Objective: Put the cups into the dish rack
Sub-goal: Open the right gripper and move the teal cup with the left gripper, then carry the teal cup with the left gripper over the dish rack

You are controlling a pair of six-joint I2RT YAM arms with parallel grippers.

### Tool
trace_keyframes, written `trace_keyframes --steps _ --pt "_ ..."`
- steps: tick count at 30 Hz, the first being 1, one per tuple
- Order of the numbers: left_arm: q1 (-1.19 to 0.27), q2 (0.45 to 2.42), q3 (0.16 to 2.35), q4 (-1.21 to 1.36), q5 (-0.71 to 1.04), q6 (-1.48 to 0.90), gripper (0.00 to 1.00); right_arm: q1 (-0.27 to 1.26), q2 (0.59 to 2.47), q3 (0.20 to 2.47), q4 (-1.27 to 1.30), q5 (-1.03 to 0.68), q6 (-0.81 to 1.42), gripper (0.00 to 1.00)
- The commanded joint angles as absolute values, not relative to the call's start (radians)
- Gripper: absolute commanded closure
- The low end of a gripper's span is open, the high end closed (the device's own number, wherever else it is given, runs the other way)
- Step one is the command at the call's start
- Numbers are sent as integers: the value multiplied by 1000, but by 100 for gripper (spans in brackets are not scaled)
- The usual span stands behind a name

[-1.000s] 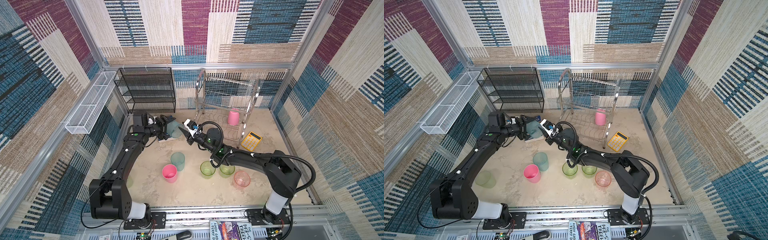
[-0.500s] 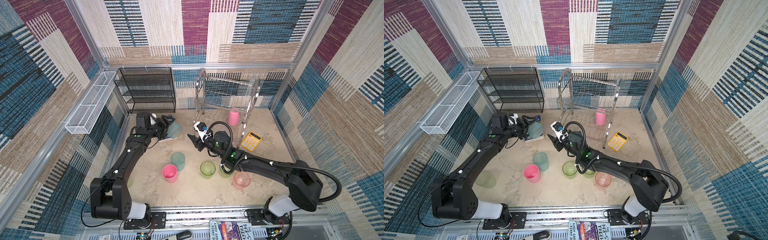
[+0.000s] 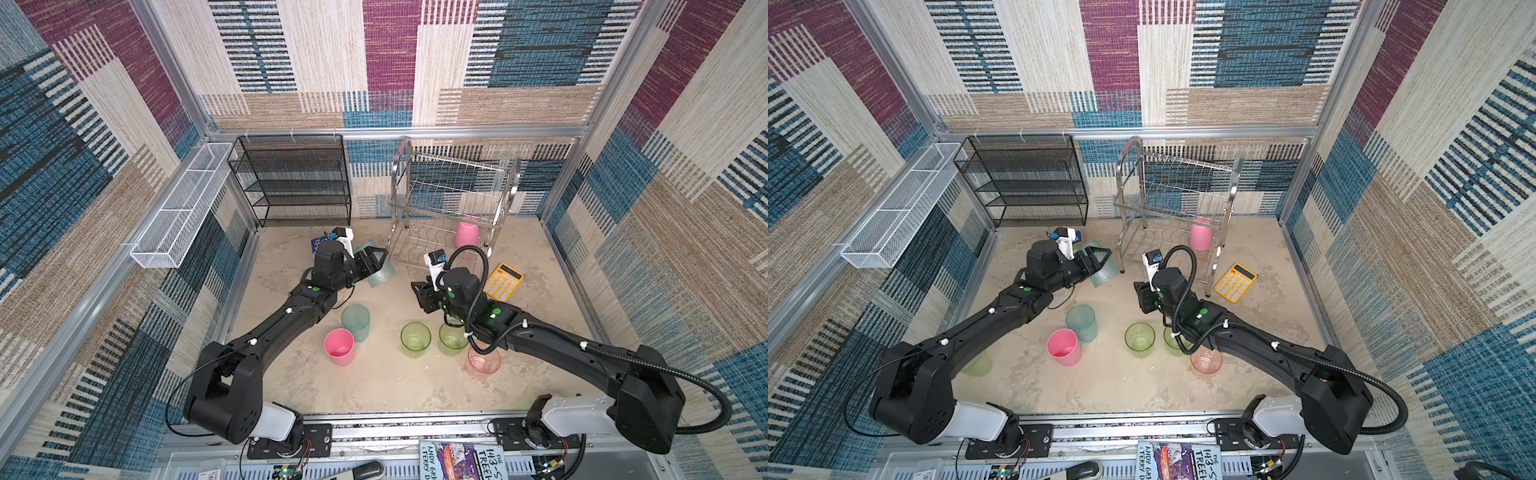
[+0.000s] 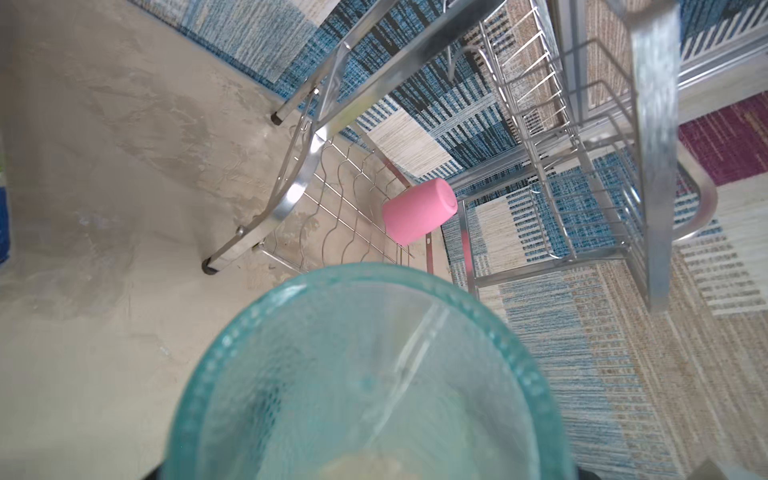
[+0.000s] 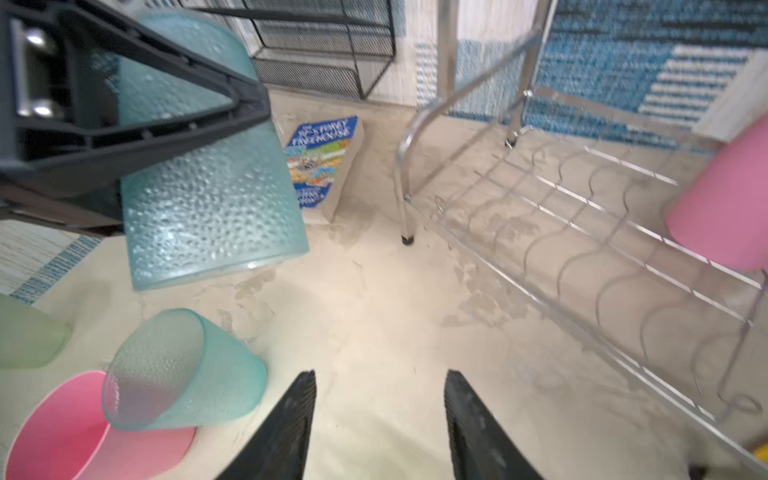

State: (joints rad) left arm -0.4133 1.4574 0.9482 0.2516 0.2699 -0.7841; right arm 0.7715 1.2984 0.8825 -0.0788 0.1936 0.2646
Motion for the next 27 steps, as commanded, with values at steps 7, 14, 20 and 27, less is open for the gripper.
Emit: trace_keyframes --steps 7,14,20,27 --pt "-558 1555 913 589 98 -518 34 680 1150 797 -190 203 400 46" --pt "-628 1671 962 694 29 -405 37 625 1043 746 -198 203 417 47" --pt "-665 1775 1000 794 -3 -306 39 602 1001 731 -213 211 416 47" --pt "-683 1851 1034 881 -22 -205 39 583 964 719 -216 227 418 47"
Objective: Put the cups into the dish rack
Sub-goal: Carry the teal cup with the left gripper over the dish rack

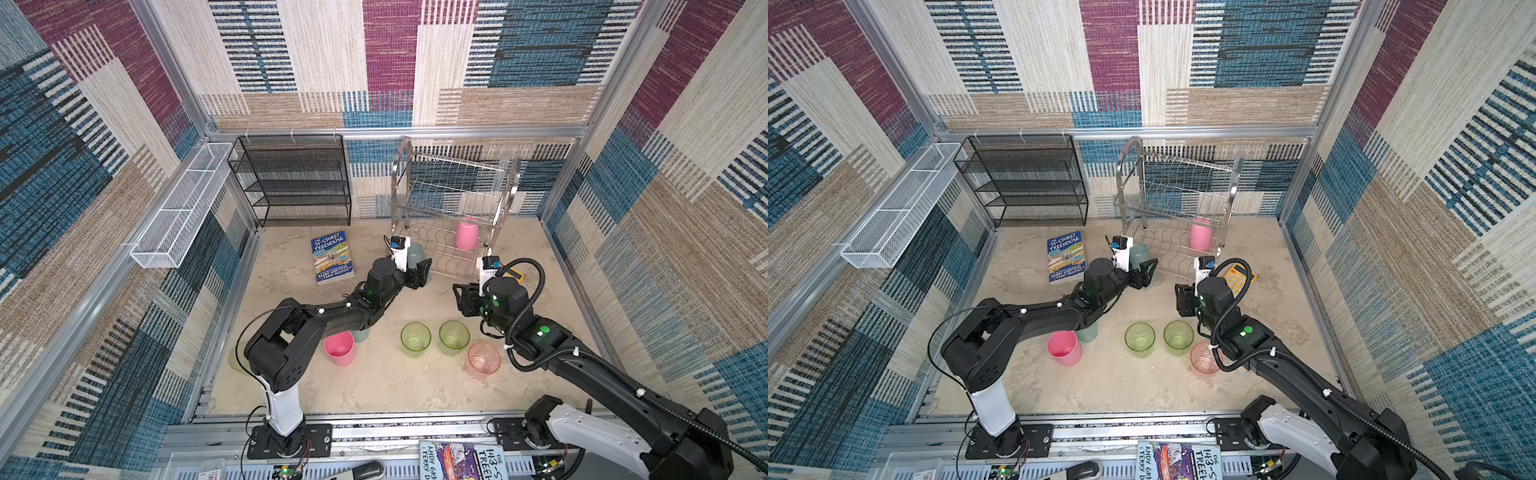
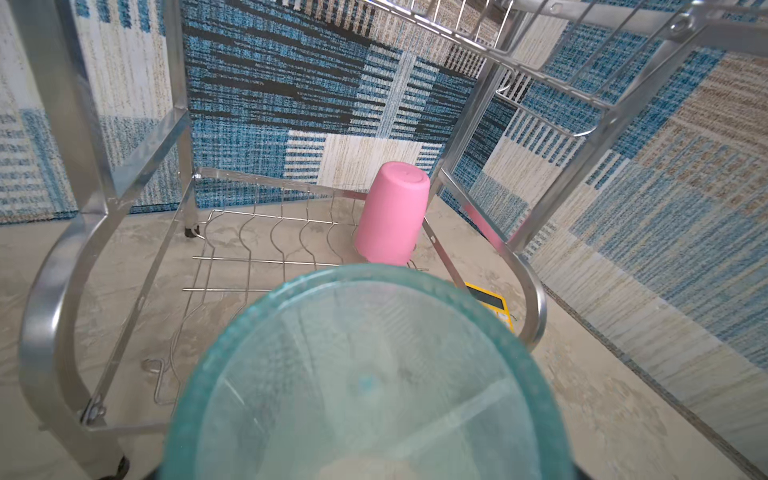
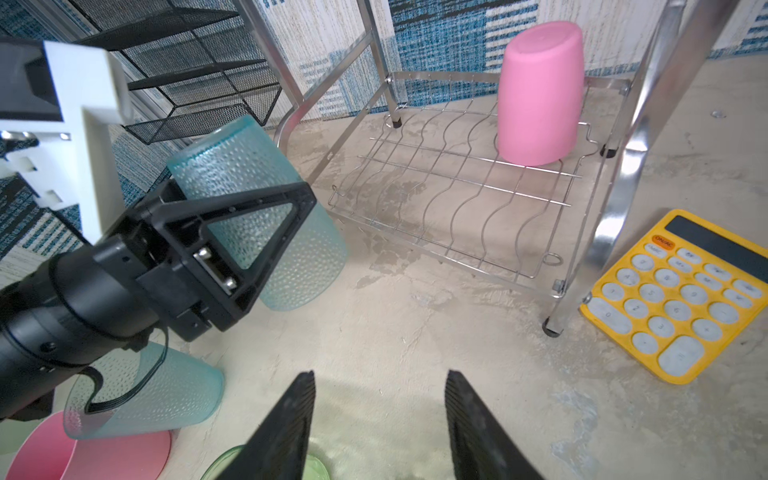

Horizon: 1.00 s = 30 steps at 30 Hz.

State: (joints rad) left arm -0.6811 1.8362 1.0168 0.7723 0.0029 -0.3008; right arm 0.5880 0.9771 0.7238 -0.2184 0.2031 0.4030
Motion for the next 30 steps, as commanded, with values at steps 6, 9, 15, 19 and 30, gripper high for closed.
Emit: trace_keyframes --steps 6,9,15,19,30 --pt "-684 1914 1075 918 -32 -155 39 559 937 710 -235 228 421 47" --pt "-686 1941 1100 927 -25 -147 39 547 929 710 -248 225 425 47" --pt "-691 2001 1161 938 -19 -112 40 523 920 704 -252 208 427 47" --pt "-695 2035 1198 943 -23 -92 40 511 923 706 -247 191 424 47" --pt "-698 2125 1334 872 -1 -75 39 502 923 693 -164 90 345 46"
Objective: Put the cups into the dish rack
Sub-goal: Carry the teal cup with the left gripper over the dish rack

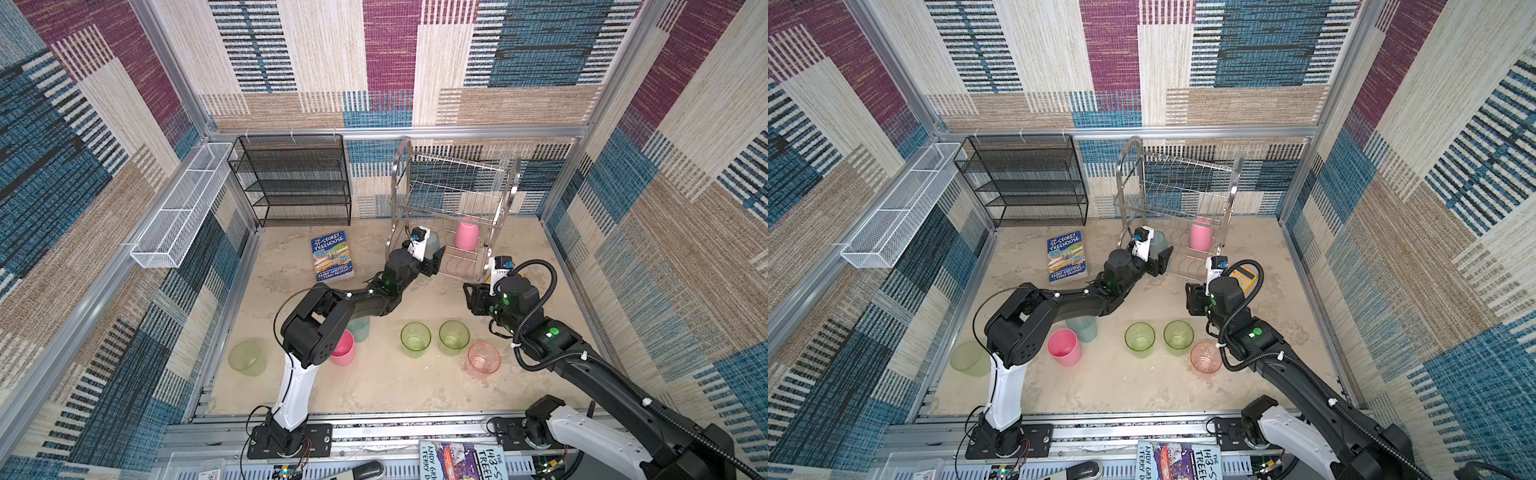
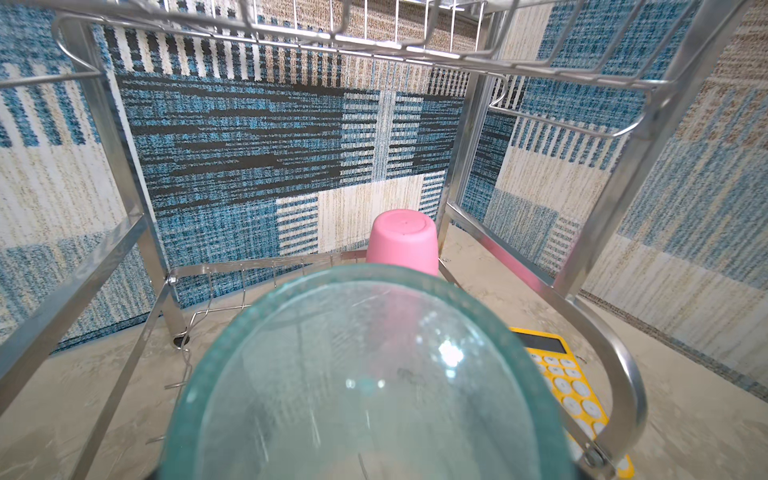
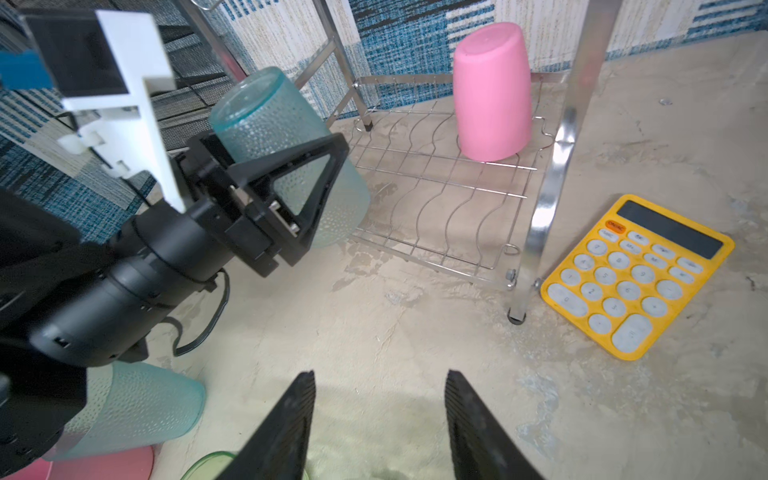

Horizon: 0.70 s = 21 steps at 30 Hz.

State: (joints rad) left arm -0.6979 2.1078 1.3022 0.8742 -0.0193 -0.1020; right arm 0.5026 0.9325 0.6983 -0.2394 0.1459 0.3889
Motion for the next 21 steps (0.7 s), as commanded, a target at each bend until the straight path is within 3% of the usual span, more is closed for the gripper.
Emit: trace_keyframes --steps 1,21 --pt "-698 2133 1343 869 1 -77 39 502 916 687 -148 80 333 46" --pt "-697 2335 1627 739 -3 -40 39 502 815 616 -49 62 226 42"
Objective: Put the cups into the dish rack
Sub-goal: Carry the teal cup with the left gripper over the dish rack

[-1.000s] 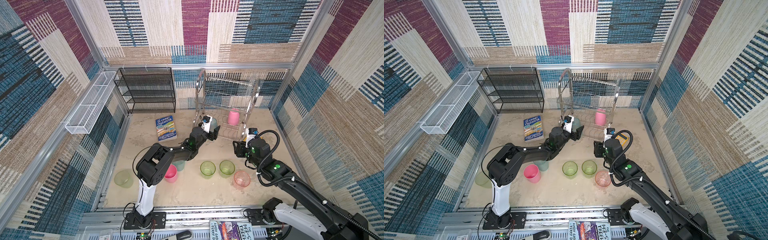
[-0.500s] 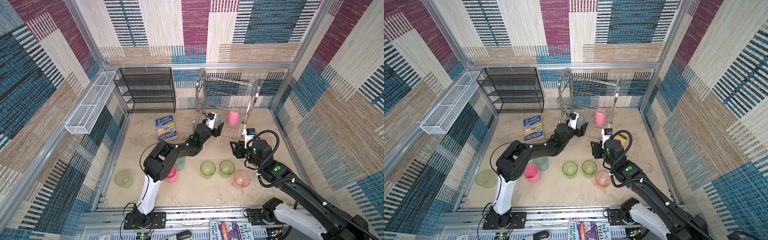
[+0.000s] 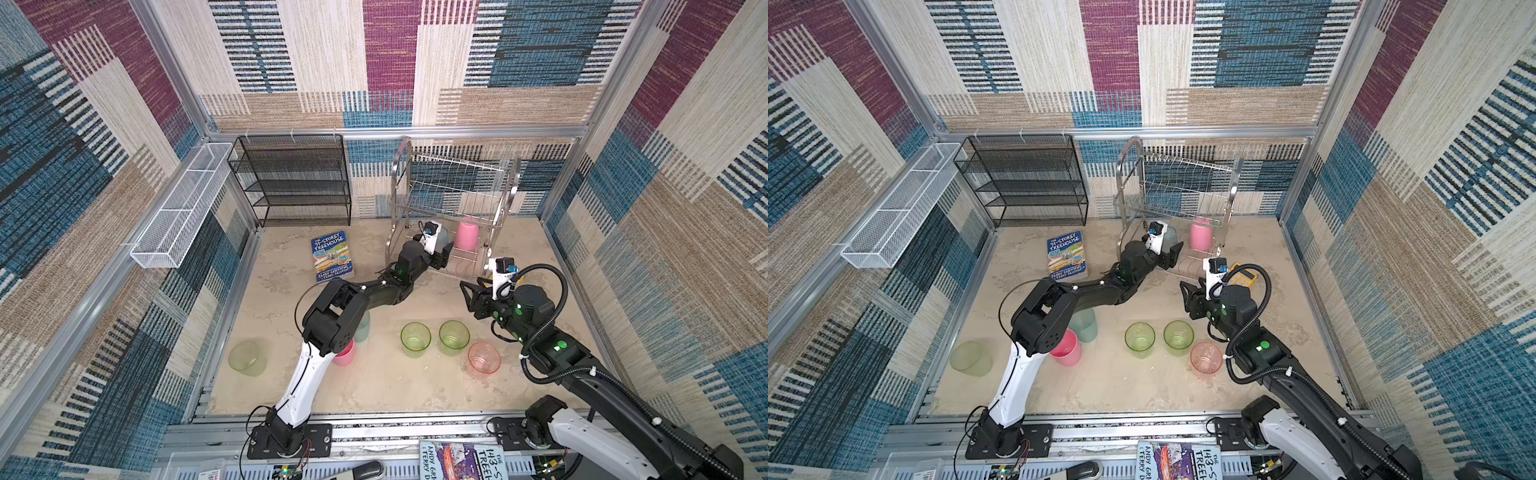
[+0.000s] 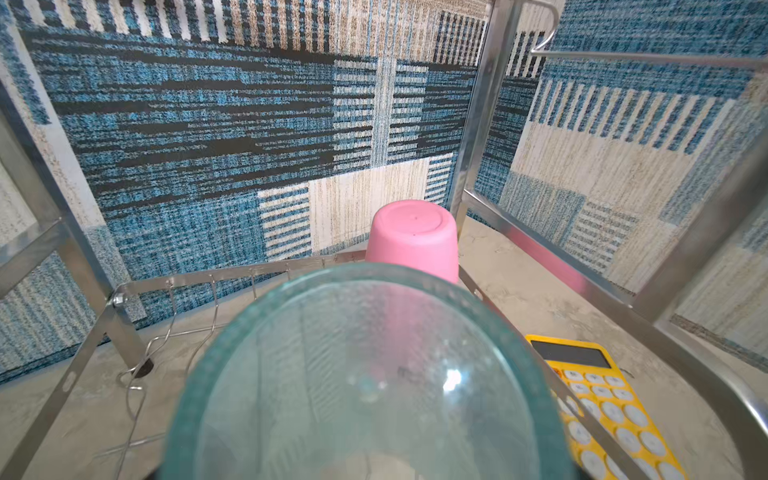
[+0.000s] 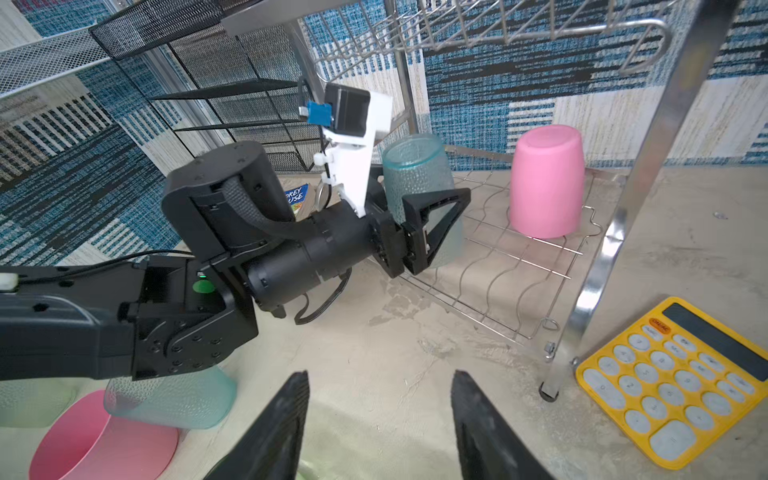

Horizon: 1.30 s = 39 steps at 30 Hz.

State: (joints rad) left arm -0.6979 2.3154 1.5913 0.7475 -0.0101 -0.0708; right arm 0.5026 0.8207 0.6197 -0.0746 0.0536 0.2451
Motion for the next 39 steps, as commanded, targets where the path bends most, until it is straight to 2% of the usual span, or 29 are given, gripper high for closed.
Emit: trace_keyframes --steps 1,25,39 --pt "-698 2348 1648 729 -2 -37 39 502 816 615 -47 66 227 42" --pt "-663 2591 2071 521 6 -44 38 503 744 535 56 28 247 41" --pt "-657 2676 2191 503 -17 -19 38 502 713 499 93 -2 261 40"
